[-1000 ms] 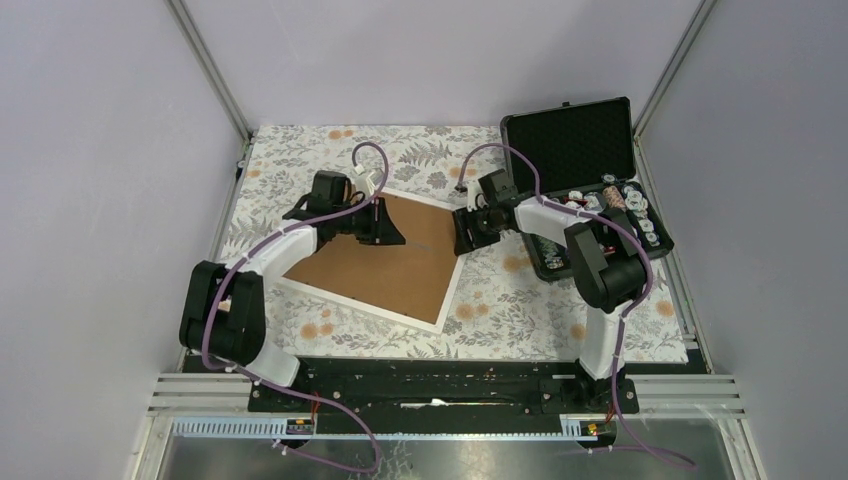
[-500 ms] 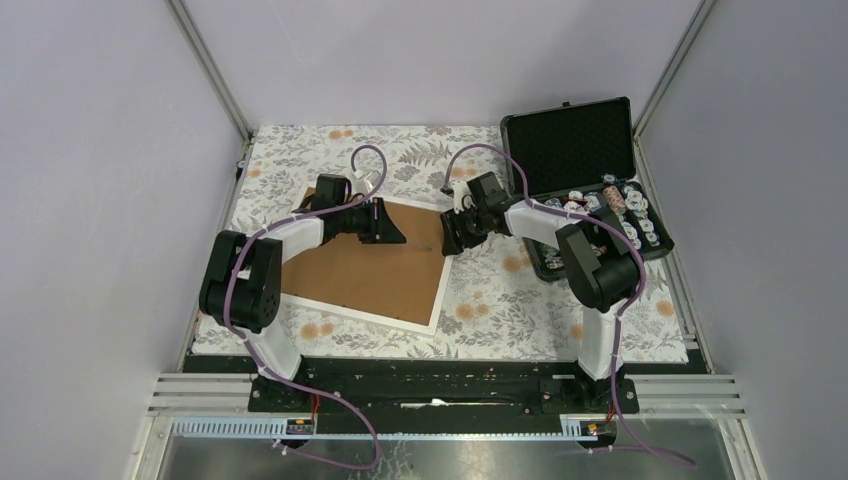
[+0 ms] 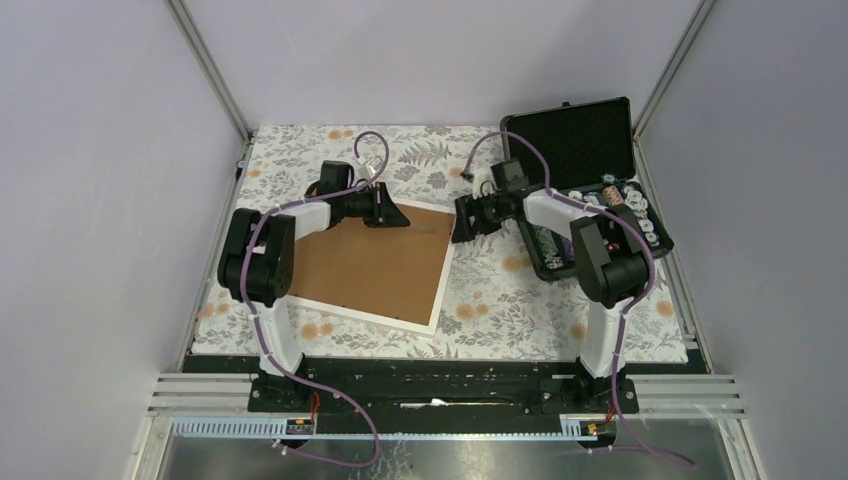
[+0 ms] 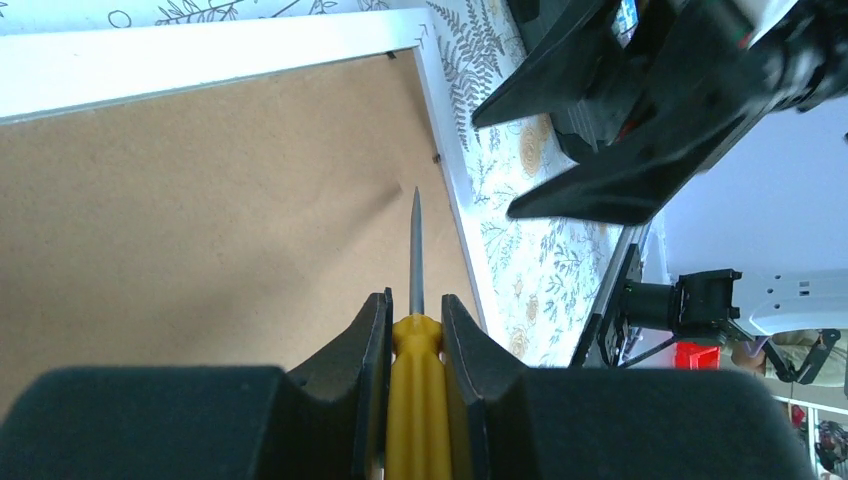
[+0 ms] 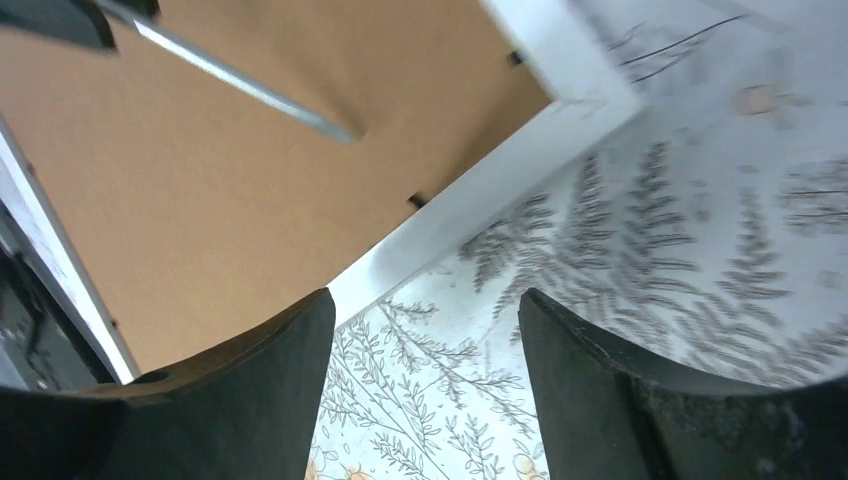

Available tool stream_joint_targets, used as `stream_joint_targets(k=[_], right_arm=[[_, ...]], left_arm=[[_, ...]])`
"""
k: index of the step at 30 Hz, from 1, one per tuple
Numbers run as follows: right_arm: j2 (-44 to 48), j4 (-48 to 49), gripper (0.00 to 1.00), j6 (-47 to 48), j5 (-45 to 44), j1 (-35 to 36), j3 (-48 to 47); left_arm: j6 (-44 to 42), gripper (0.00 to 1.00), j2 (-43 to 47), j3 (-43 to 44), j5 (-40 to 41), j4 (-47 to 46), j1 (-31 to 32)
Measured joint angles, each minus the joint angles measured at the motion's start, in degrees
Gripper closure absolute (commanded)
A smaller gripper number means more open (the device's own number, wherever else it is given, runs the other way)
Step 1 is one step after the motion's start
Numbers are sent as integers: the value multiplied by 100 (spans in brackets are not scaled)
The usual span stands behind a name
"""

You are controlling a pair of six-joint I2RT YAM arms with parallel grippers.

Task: Take the photo out of the frame
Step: Release the photo frame item from the photo frame.

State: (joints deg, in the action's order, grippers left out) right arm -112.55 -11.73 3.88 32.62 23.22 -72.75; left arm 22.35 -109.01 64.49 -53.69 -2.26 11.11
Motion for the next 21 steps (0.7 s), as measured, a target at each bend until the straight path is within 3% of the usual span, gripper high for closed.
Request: stream_joint_targets(k=[8,21], right_arm=[[-208,398,30,-960,48,-286,-356],[-704,603,39,-1375,-57,-267,-501]], left_arm=[[79,100,-518,369,-251,4,0],[267,100,-1080,881,-684,48,13]])
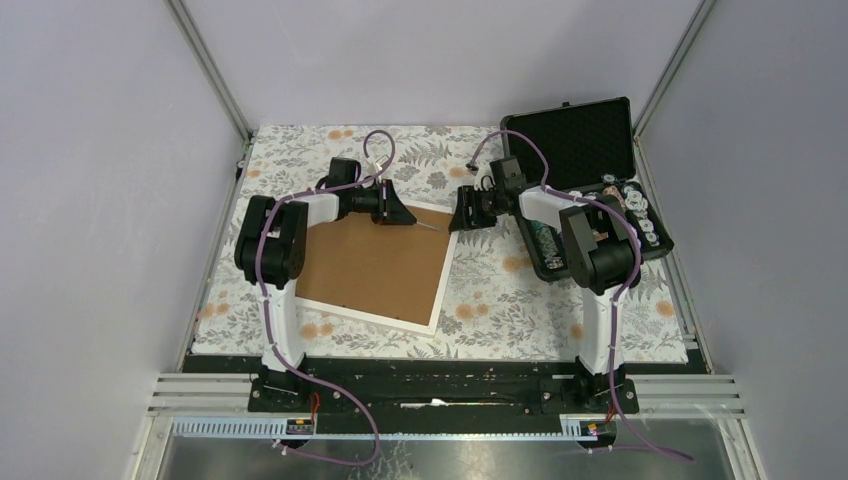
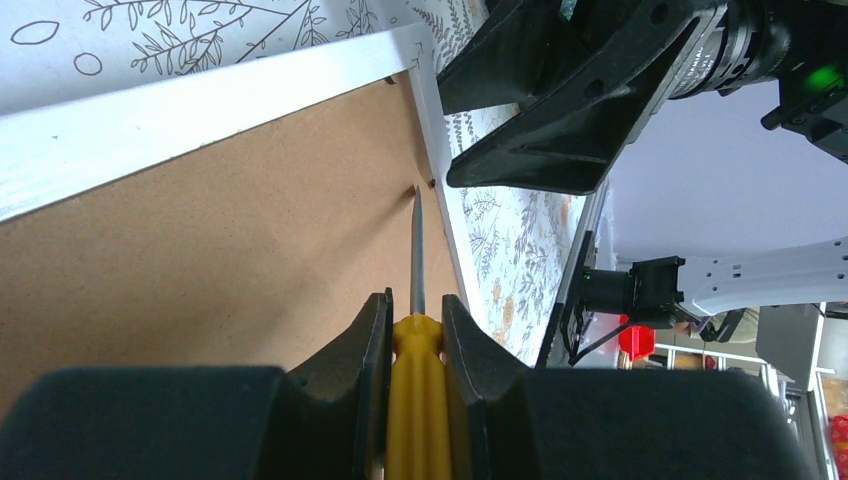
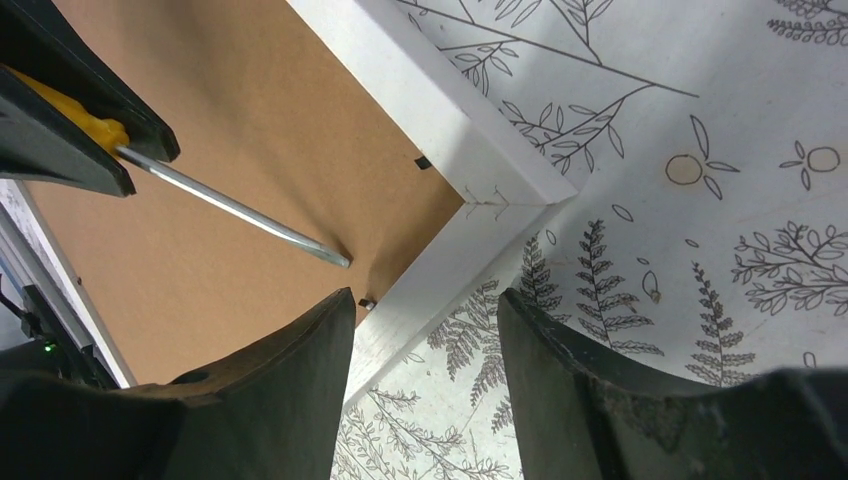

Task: Take the photo out of the frame
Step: Release the photo frame item from the photo frame.

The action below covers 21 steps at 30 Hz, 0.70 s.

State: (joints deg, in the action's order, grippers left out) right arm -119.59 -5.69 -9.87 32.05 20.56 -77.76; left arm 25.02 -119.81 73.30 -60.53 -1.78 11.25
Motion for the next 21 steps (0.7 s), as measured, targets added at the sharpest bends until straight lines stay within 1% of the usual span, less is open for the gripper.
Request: stream_joint_targets(k=[11,21], right_arm=[[-155,205,52,-164,-11,0,-96],[-188,195,56,-267,2,-22,-114]], left_arm=[[50,100,-160,151,-144,44,42],[55,100,-225,201,-229,63,66]])
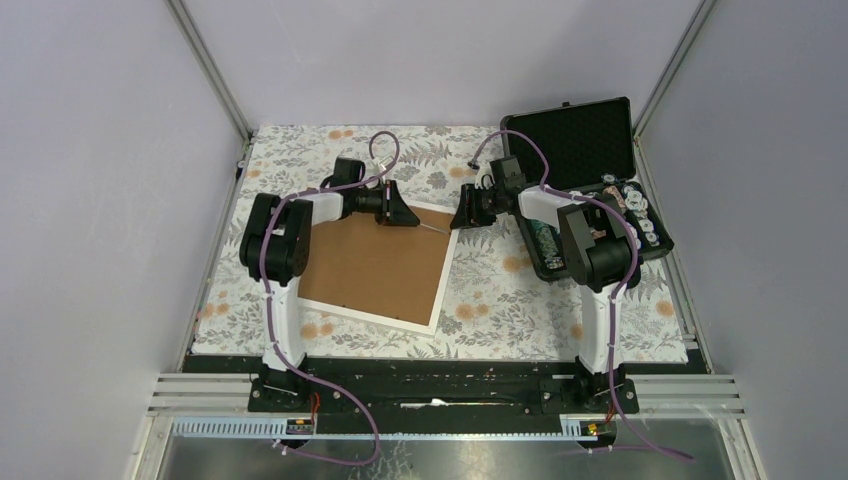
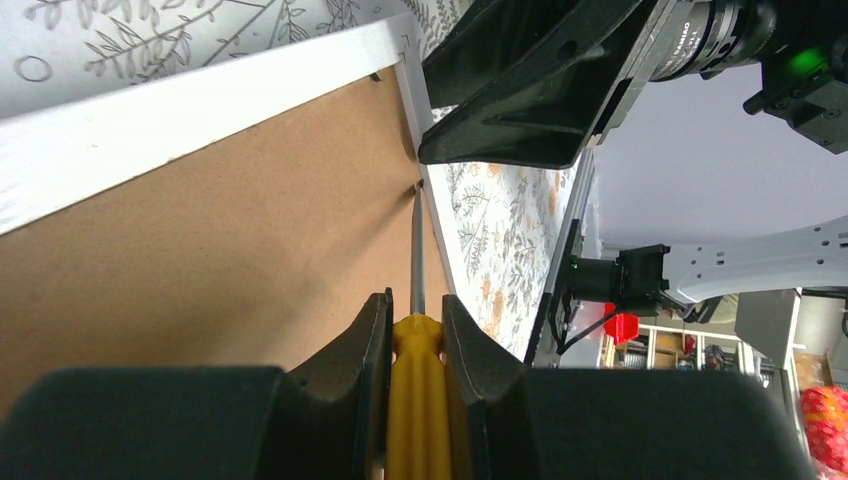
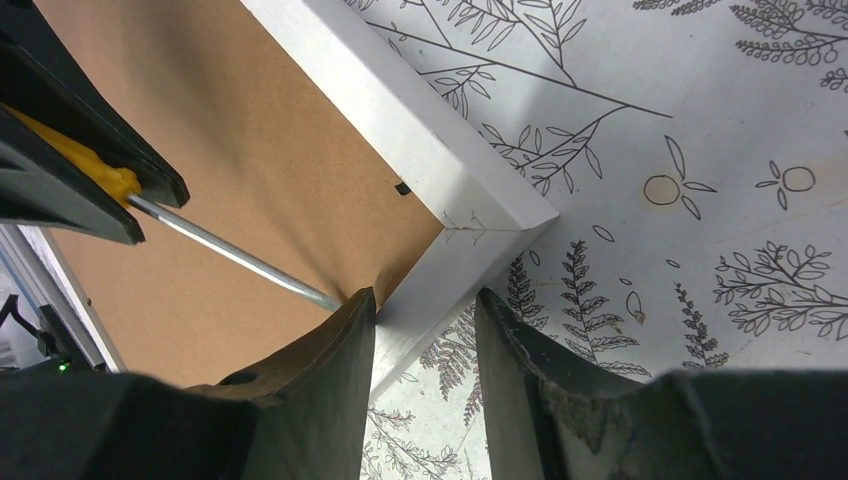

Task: Take the photo out of the frame
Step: Release the photo frame item from the photo frame.

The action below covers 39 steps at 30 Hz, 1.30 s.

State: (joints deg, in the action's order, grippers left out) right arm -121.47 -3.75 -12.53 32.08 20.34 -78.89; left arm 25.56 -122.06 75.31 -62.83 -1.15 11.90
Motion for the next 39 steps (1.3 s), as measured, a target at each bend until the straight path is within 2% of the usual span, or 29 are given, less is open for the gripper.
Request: stream_joint_targets(k=[9,23,25,35,39], right_arm=[[-37,-24,64,-133,46,-24,-26],[-109,-111,97,-275,57,-20,-114],[-120,-118,100,-330,55,-20,-120],[-210,-22,100,-621,-13,-87,-192],[-212,39,100,-726,-127,-92,-186]], left_arm=[[151,100,-205,166,-181,46,44],[302,100,-140,260,42,221,114],[271,100,22,249,297,341,197],[-317,100,964,260,2310,1147,1019],[-361,100,1064,358,2820,1327,1263]])
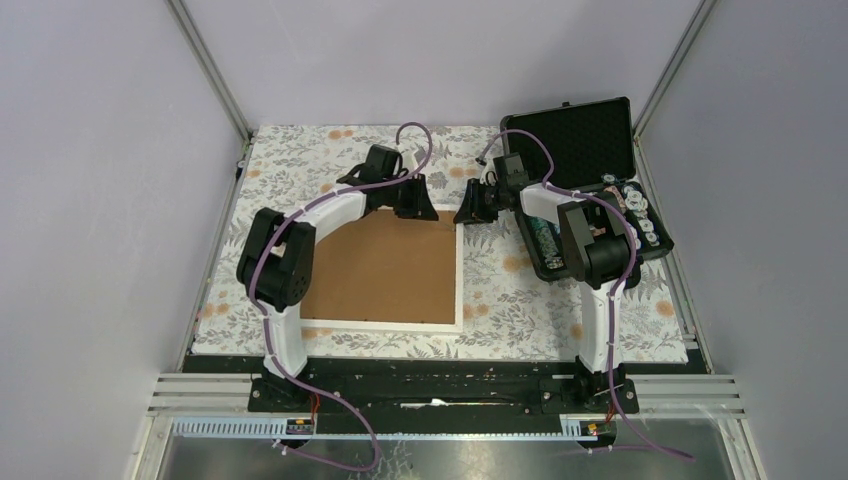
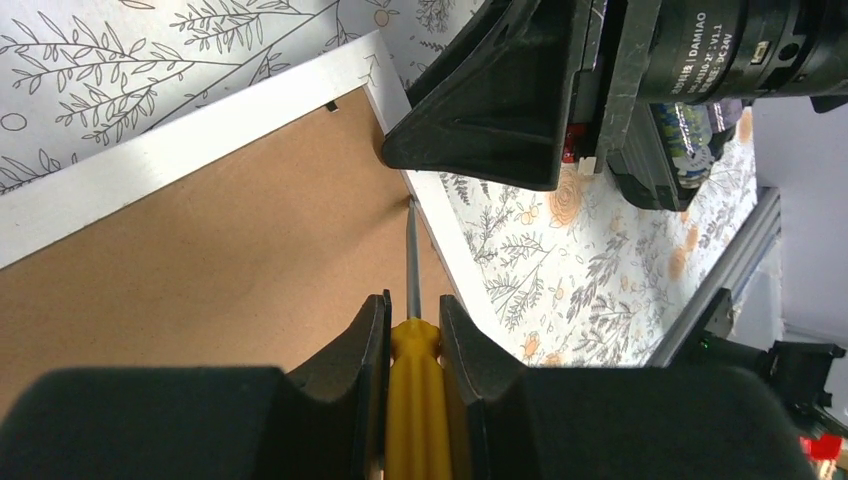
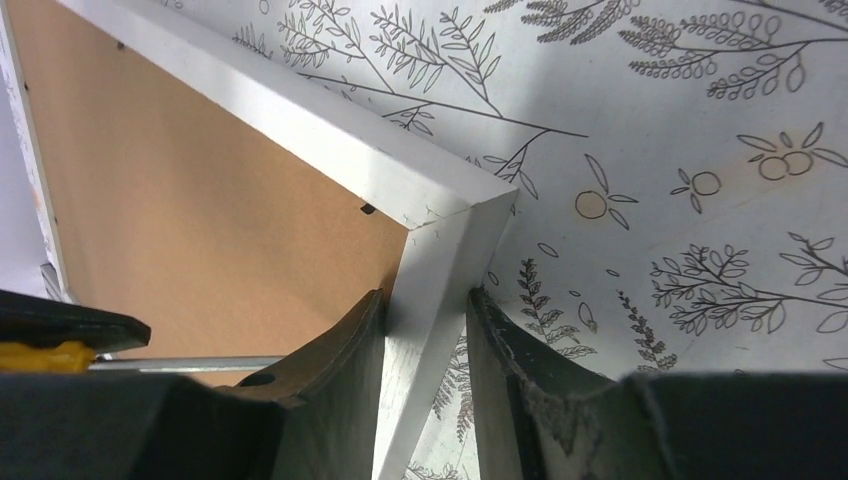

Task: Take the photo out of the frame
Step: Release the photo frame item from the photo frame.

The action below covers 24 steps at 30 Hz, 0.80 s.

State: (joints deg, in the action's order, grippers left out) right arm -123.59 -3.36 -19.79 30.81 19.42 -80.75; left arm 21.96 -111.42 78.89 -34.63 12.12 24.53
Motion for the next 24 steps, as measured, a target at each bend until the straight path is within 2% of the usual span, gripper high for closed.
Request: stream_joint_targets(k=[4,8,13,24], right_arm=[[0,66,100,-55,-114,0,11],[11,155,100,-90,-192,2,37],[31,238,100,-142,-262,4,83],[55,264,100,-221,-343,28,116]], left_arm=[[50,100,7,203,439,256,192],[81,100,13,595,1314,769,581],[260,100,103,697,2208,975,964],[835,100,164,752,3101,1132,1327]])
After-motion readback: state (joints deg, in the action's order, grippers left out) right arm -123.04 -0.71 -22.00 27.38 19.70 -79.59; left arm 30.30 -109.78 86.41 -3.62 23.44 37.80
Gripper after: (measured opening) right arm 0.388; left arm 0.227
